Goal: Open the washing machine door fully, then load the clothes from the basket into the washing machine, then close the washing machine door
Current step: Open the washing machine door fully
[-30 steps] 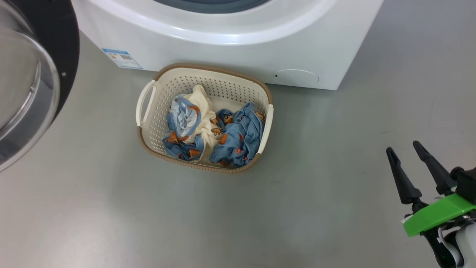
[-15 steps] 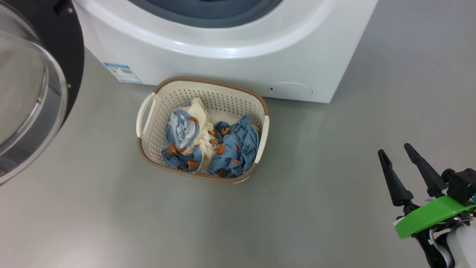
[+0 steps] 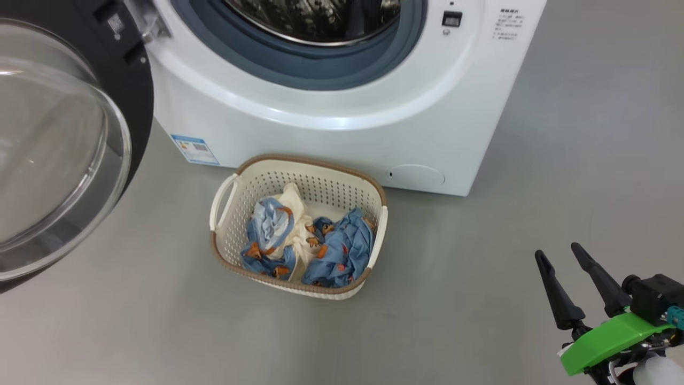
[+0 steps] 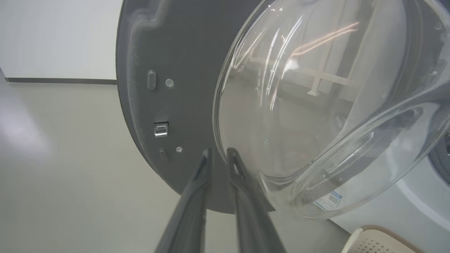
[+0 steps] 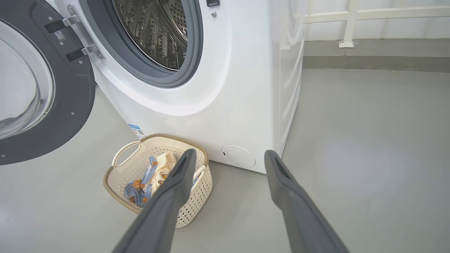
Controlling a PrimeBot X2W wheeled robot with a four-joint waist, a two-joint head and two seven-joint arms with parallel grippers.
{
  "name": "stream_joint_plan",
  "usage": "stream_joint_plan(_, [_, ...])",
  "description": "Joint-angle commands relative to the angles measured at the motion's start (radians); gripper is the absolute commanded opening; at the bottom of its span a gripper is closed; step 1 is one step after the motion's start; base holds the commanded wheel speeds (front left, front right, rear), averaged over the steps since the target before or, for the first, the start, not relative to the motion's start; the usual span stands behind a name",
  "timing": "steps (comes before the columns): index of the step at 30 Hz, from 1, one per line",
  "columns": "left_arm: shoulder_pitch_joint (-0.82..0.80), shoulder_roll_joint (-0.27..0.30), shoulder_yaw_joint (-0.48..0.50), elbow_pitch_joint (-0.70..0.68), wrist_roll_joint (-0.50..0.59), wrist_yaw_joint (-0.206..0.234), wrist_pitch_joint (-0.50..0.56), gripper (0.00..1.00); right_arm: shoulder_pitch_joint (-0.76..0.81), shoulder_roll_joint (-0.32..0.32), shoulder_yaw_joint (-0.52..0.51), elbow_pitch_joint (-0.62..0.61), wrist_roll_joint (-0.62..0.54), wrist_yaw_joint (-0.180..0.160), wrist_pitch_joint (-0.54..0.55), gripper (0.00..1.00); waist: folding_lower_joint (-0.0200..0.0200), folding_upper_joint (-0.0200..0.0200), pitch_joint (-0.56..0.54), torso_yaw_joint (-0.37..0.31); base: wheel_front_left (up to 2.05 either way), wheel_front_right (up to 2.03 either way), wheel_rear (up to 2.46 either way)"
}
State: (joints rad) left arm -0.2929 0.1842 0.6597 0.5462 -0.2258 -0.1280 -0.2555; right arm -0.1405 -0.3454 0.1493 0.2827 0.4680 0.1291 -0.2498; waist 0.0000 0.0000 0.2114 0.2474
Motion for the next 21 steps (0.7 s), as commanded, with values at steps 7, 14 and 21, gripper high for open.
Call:
stream_joint_plan(7, [0.125,-0.001,-0.101,-0.152,-0.045,-0.002,-0.006,0.79,0.032,-0.004,0.013,-0.022,0.005,0.002,-0.012,1.00,0.0000,0.0000,-0.057,-0.014,0.00,0.00,0.00])
stream_joint_plan(14, [0.200,-0.041,-0.235,-0.285,-0.051,-0.003,-0.006,1.00,0.052,0.010,0.002,-0.026,0.005,0.002,-0.012,1.00,0.0000,0.0000,-0.081,-0.061,0.00,0.00,0.00])
stream_joint_plan(21, [0.238,-0.035,-0.355,-0.334,-0.047,-0.003,-0.006,1.00,0.059,0.024,-0.015,-0.030,0.001,0.002,-0.012,1.00,0.0000,0.0000,-0.092,-0.134,0.00,0.00,0.00])
